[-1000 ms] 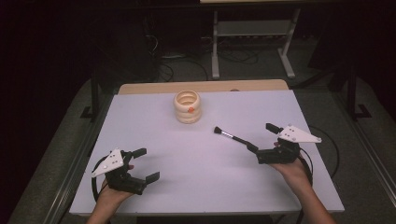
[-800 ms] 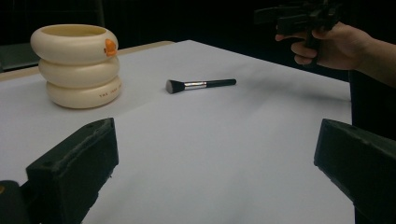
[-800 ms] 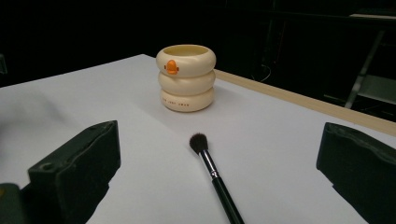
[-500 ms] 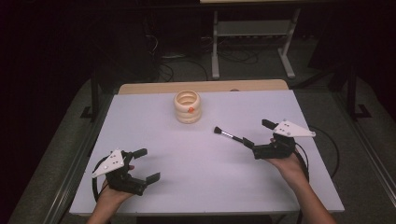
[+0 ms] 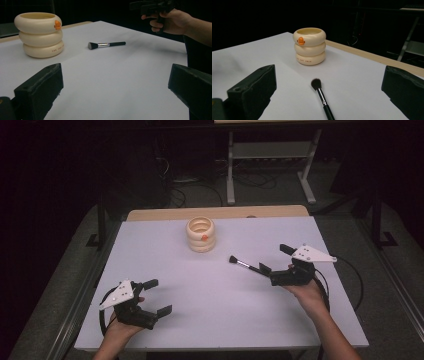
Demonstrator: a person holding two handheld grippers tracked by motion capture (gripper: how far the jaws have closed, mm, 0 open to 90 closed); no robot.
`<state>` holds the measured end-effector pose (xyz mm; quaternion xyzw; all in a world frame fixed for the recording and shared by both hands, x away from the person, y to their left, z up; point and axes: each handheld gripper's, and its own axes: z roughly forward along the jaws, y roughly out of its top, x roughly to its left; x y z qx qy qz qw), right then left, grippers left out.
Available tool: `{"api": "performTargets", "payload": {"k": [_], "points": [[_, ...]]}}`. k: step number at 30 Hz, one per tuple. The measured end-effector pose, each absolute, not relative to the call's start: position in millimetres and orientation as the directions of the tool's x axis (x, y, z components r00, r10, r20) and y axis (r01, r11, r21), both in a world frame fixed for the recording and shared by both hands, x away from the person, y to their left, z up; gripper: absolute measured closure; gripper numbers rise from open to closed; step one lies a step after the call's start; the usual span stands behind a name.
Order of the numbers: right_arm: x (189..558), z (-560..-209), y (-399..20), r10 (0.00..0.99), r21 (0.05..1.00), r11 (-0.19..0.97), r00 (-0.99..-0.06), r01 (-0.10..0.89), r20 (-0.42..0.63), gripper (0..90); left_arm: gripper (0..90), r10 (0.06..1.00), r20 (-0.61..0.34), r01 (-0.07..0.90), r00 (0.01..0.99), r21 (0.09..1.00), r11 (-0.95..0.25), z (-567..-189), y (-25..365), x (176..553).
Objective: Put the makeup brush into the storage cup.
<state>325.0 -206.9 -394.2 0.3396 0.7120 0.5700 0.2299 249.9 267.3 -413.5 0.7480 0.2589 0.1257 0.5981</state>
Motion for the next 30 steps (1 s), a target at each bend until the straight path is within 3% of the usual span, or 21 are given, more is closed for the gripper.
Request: {"api": "performTargets", "payload": {"k": [30], "points": [[344, -387, -200, 0.752, 0.974, 0.095, -0.656, 0.205, 0.065, 0.0, 0.0, 0.536, -0.129, 0.240, 0.834, 0.960, -0.143, -414, 266, 250]]}}
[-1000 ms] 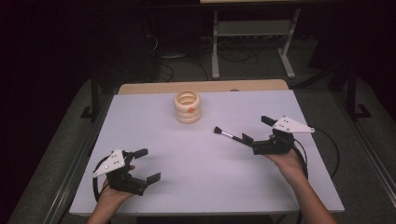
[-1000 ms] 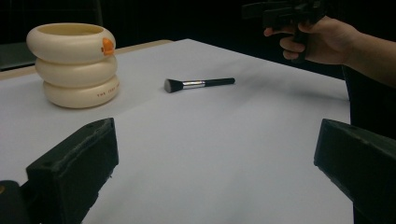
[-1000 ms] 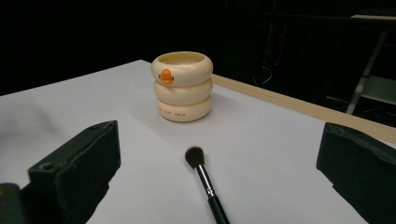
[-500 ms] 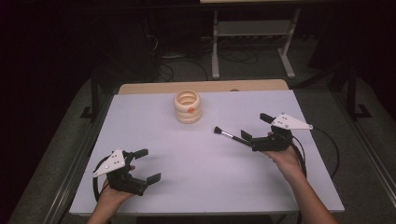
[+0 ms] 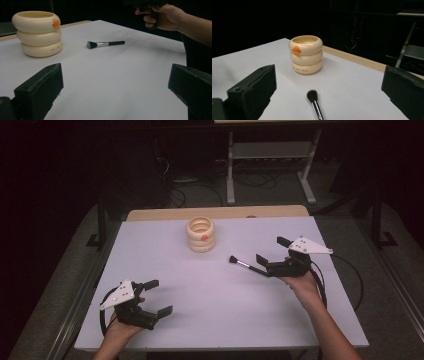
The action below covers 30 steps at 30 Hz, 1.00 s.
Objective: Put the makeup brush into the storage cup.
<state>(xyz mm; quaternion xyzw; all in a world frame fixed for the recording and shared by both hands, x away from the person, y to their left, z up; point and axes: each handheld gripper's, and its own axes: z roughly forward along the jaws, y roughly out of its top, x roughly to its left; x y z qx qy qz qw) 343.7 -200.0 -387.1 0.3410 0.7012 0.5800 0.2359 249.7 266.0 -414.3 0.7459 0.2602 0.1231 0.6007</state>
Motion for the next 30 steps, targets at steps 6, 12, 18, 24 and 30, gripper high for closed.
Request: {"api": "performTargets", "payload": {"k": [6, 12, 18, 24, 30], "points": [[348, -388, -199, 0.754, 0.976, 0.091, -0.654, 0.196, 0.061, 0.0, 0.0, 0.535, -0.132, 0.243, 0.835, 0.959, -0.143, -415, 266, 250], [353, -385, -198, 0.757, 0.977, 0.088, -0.650, 0.193, 0.060, 0.0, 0.0, 0.535, -0.130, 0.242, 0.835, 0.959, -0.144, -414, 266, 250], [359, -383, -196, 0.759, 0.976, 0.074, -0.647, 0.203, 0.077, 0.0, 0.0, 0.533, -0.134, 0.244, 0.836, 0.959, -0.141, -415, 265, 249], [365, -382, -193, 0.760, 0.977, 0.078, -0.647, 0.196, 0.069, 0.0, 0.0, 0.531, -0.130, 0.240, 0.837, 0.960, -0.143, -414, 265, 249], [369, -378, -192, 0.761, 0.979, 0.078, -0.646, 0.189, 0.064, 0.0, 0.0, 0.530, -0.123, 0.234, 0.839, 0.961, -0.148, -415, 265, 250]]}}
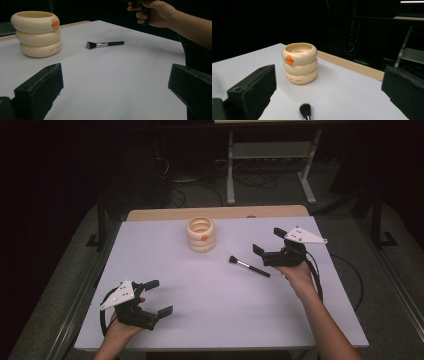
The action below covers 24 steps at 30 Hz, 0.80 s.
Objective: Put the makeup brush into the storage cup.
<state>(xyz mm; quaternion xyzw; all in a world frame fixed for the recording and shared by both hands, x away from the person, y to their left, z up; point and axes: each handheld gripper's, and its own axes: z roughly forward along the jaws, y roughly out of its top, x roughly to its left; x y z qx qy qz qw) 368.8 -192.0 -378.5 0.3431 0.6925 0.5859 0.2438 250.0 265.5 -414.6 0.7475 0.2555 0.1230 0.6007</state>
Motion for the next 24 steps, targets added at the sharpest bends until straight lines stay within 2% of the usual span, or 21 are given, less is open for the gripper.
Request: {"api": "performTargets", "payload": {"k": [24], "points": [[388, -379, -183, 0.749, 0.978, 0.086, -0.659, 0.190, 0.062, 0.0, 0.0, 0.529, -0.133, 0.241, 0.838, 0.960, -0.139, -415, 264, 249]]}}
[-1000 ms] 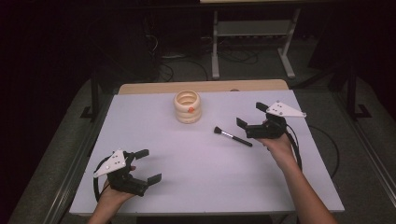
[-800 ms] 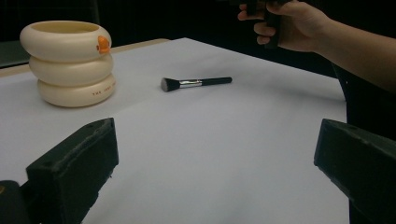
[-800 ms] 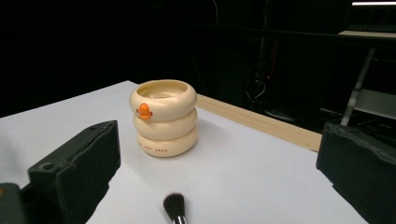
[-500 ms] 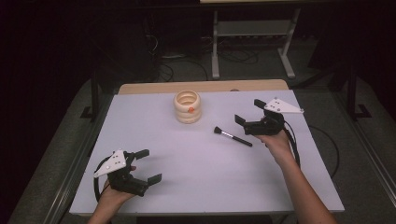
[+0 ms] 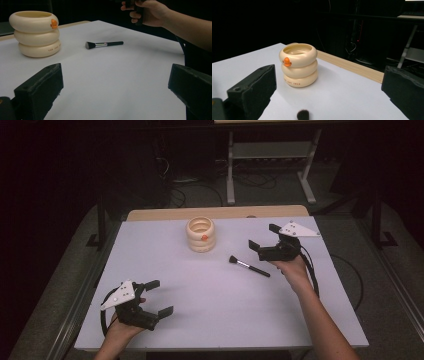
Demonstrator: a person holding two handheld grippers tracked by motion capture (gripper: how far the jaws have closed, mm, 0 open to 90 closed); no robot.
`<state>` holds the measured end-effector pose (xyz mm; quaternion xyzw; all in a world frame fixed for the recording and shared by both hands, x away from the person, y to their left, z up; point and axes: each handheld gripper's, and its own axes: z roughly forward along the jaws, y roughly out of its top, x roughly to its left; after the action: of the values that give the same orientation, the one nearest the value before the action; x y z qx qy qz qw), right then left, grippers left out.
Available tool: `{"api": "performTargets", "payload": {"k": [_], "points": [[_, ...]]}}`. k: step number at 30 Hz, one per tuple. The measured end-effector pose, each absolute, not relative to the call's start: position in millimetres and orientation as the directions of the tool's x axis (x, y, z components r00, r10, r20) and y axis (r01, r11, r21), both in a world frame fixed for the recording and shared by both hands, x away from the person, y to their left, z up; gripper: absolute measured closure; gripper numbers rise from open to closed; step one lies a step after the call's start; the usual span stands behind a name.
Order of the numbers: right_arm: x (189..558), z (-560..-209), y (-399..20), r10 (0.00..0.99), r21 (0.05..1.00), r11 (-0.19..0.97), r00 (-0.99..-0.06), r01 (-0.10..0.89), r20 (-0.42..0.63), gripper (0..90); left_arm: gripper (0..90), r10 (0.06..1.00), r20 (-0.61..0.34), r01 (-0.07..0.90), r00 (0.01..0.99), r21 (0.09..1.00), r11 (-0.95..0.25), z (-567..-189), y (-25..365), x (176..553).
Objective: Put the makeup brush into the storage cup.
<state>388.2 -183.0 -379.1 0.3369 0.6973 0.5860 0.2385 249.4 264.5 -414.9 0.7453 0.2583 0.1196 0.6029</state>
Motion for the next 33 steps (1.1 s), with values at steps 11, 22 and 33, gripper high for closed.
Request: {"api": "performTargets", "payload": {"k": [11, 22, 33], "points": [[400, -378, -177, 0.742, 0.976, 0.082, -0.666, 0.199, 0.073, 0.0, 0.0, 0.534, -0.132, 0.237, 0.835, 0.962, -0.133, -415, 266, 250], [410, -370, -169, 0.734, 0.981, 0.058, -0.674, 0.186, 0.085, 0.0, 0.0, 0.530, -0.131, 0.234, 0.838, 0.963, -0.132, -415, 266, 250], [422, -368, -159, 0.723, 0.982, 0.050, -0.685, 0.185, 0.092, 0.0, 0.0, 0.528, -0.135, 0.235, 0.839, 0.964, -0.127, -415, 266, 250]]}}
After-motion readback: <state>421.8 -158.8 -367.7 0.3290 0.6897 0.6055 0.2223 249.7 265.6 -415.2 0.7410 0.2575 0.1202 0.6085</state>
